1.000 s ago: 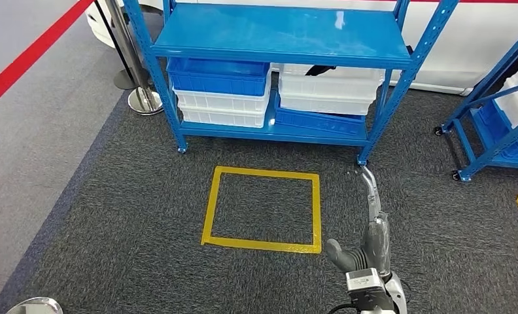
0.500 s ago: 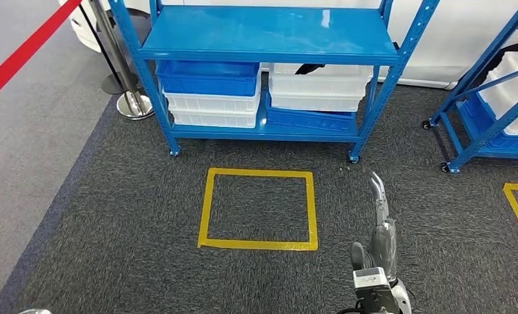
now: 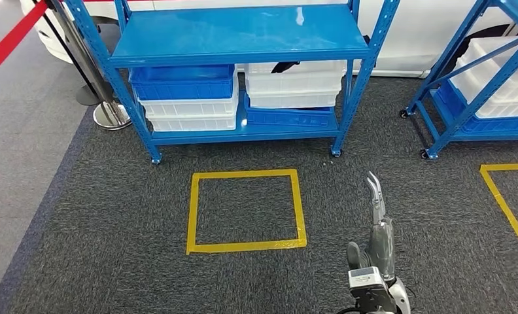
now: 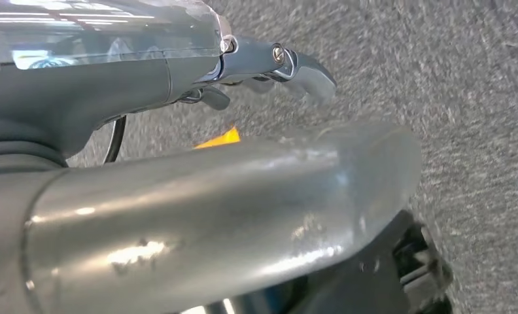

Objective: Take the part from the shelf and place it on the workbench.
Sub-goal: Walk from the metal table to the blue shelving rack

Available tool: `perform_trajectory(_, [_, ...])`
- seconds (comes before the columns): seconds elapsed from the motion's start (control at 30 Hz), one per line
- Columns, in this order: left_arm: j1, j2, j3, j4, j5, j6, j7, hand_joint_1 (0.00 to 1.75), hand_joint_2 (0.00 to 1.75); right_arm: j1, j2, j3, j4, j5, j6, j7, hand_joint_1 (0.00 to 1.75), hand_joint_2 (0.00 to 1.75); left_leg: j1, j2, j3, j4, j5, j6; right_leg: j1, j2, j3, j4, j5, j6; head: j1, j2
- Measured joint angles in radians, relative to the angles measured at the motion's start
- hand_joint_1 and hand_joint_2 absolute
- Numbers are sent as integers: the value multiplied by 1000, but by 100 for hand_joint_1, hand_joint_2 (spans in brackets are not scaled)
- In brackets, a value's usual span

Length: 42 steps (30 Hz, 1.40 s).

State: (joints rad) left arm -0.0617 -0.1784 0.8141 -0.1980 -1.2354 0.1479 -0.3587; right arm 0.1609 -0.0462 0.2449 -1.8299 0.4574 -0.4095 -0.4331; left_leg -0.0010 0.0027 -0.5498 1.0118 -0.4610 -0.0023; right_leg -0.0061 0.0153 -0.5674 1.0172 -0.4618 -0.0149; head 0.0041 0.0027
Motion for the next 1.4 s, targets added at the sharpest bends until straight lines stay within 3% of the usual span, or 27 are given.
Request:
perform_trajectory(0.07, [-2,1,3,0,2,-1,0,0,0,-8,0,4,0,-2,11,-5,0,175,1,1,1,-6,4,10,0,1,-1,-1,1,11,0,0])
perform_trajectory(0.13, [-5,2,5,0,5,-3,0,0,0,-20,0,7,2,-3,17,-8,0,175,5,3,4,-15,11,24,0,-2,-12,25,-20,22,3,0])
perform_trajectory(0.23, [-8,2,9,0,8,-6,-1,0,0,-37,0,14,8,3,18,-14,0,175,5,6,3,-20,16,33,-5,-6,-92,194,-111,34,12,0])
perform_trajectory(0.27, [-7,2,11,0,8,-7,-1,0,0,-39,0,18,11,8,14,-17,0,131,5,7,2,-20,16,33,-7,-7,-120,251,-131,36,12,0])
perform_trajectory(0.3, [-7,2,12,0,9,-8,-1,0,0,-39,1,20,13,13,8,-20,0,87,4,7,2,-19,15,33,-8,-8,-135,280,-133,38,12,0])
perform_trajectory(0.33, [-7,2,12,0,8,-8,-1,0,0,-40,1,23,15,17,2,-23,0,44,4,7,2,-18,15,32,-8,-10,-130,270,-114,38,13,0])
perform_trajectory(0.37, [-7,3,12,0,8,-9,-1,0,0,-41,1,25,16,21,-3,-25,0,0,4,6,4,-17,14,31,-8,-11,-106,221,-81,36,13,0])
perform_trajectory(0.43, [-8,2,13,0,5,-8,-1,0,0,-42,1,27,16,24,-13,-29,0,87,2,6,7,-14,10,26,-5,-15,-36,77,-18,27,13,0])
perform_trajectory(0.5, [-9,2,13,0,2,-6,-1,0,0,-38,1,28,13,30,-23,-34,0,175,-2,6,6,-11,7,17,1,-17,-1,1,1,17,12,0])
perform_trajectory(0.63, [-13,2,13,0,-1,2,0,0,0,-20,0,28,2,61,-51,-42,0,175,-1,6,0,7,-10,-4,-2,-14,0,-8,3,-3,10,0])
perform_trajectory(0.7, [-14,2,12,0,-2,2,0,0,0,-14,-1,29,-4,72,-60,-44,0,175,3,4,-40,98,-66,-14,-6,-15,2,-13,5,-13,7,0])
perform_trajectory(0.77, [-13,2,13,0,-3,2,0,0,0,-8,-1,30,-6,77,-65,-45,0,175,5,3,-103,236,-128,-21,-5,-15,2,-12,5,-17,4,0])
perform_trajectory(0.8, [-12,2,13,0,-3,2,0,0,0,-5,-1,30,-6,80,-67,-44,0,175,6,4,-124,278,-138,-23,-5,-14,2,-12,4,-17,4,0])
perform_trajectory(0.83, [-12,2,13,0,-3,2,0,0,0,-3,-1,30,-7,82,-68,-44,0,175,6,4,-126,283,-126,-23,-5,-13,3,-11,4,-17,4,0])
perform_trajectory(0.87, [-12,2,13,0,-3,2,0,0,0,-2,-1,31,-7,84,-69,-44,0,175,7,4,-109,245,-96,-22,-5,-12,4,-10,3,-16,4,0])
perform_trajectory(0.93, [-12,2,13,0,-3,2,-1,0,0,-2,-1,31,-10,85,-70,-43,0,175,6,2,-41,100,-25,-15,-4,-9,8,-8,0,-12,4,0])
perform_trajectory(1.0, [-14,2,13,0,-3,2,-2,0,0,-1,-1,31,-13,85,-73,-41,0,175,3,1,2,6,3,-5,-1,-7,6,-5,-1,-4,5,0])
perform_trajectory(1.13, [-13,2,13,0,-4,4,-4,0,0,4,-1,31,-18,79,-76,-41,0,0,5,2,6,-14,10,16,-1,-8,1,4,-7,19,5,0])
perform_trajectory(1.2, [-14,2,13,0,-5,5,-4,0,0,6,-1,31,-22,68,-73,-38,0,0,8,4,7,-22,16,27,-3,-9,-31,74,-55,28,10,0])
perform_trajectory(1.27, [-14,1,13,0,-6,5,-4,0,0,9,-1,31,-23,49,-69,-39,0,0,7,5,3,-21,16,31,-6,-10,-96,208,-121,35,13,0])
perform_trajectory(1.3, [-14,1,13,0,-6,5,-4,0,0,11,-1,31,-23,37,-69,-42,0,0,7,6,2,-20,16,32,-8,-10,-121,259,-137,37,14,0])
perform_trajectory(1.33, [-13,1,13,0,-6,5,-4,0,0,13,-1,31,-23,27,-69,-48,0,0,6,6,1,-20,16,32,-9,-10,-130,277,-132,38,14,0])
perform_trajectory(1.37, [-13,1,13,0,-7,5,-4,0,0,14,-1,31,-24,20,-70,-54,0,0,6,6,2,-18,15,31,-9,-11,-118,253,-109,37,14,0])
perform_trajectory(1.4, [-13,1,13,0,-8,5,-4,0,0,15,-1,31,-25,16,-70,-58,0,0,6,6,3,-17,14,29,-9,-11,-88,192,-72,35,14,0])
